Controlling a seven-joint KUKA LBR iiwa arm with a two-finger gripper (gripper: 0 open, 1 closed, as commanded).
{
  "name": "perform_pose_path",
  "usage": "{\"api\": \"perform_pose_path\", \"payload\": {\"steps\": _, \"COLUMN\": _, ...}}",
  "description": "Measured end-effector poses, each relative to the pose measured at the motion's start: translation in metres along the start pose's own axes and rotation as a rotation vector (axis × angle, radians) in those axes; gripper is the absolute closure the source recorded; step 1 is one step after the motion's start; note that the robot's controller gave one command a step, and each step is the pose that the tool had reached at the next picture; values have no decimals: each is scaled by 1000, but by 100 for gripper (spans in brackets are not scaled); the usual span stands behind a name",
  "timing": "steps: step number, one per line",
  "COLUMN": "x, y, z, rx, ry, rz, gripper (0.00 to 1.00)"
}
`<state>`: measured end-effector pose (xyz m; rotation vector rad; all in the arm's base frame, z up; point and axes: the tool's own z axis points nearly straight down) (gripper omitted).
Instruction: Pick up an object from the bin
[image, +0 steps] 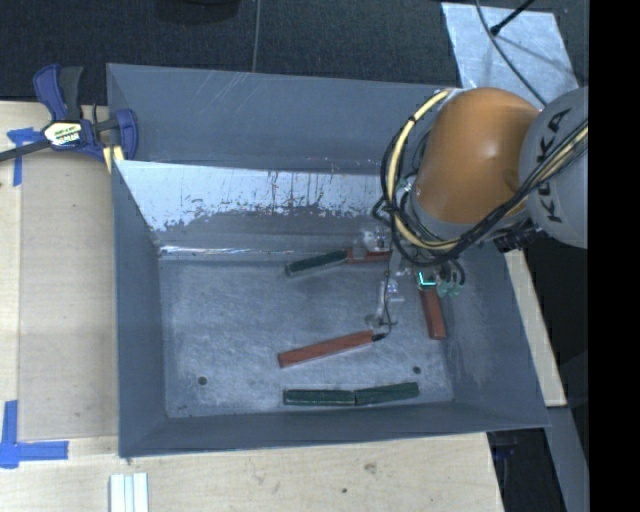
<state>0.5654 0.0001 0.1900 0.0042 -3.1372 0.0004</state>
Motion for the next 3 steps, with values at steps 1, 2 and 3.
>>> {"api": "perform_pose_path", "payload": {"steps": 1, "x": 48, "y": -9, "z": 119, "rx": 1, "ry": -5, "rz": -258, "gripper": 0}}
{"api": "perform_pose_path", "payload": {"steps": 2, "x": 47, "y": -9, "z": 119, "rx": 1, "ry": -8, "rz": -258, "gripper": 100}}
{"api": "perform_pose_path", "payload": {"steps": 3, "x": 43, "y": -7, "z": -77, "rx": 2, "ry": -17, "rz": -259, "gripper": 100}}
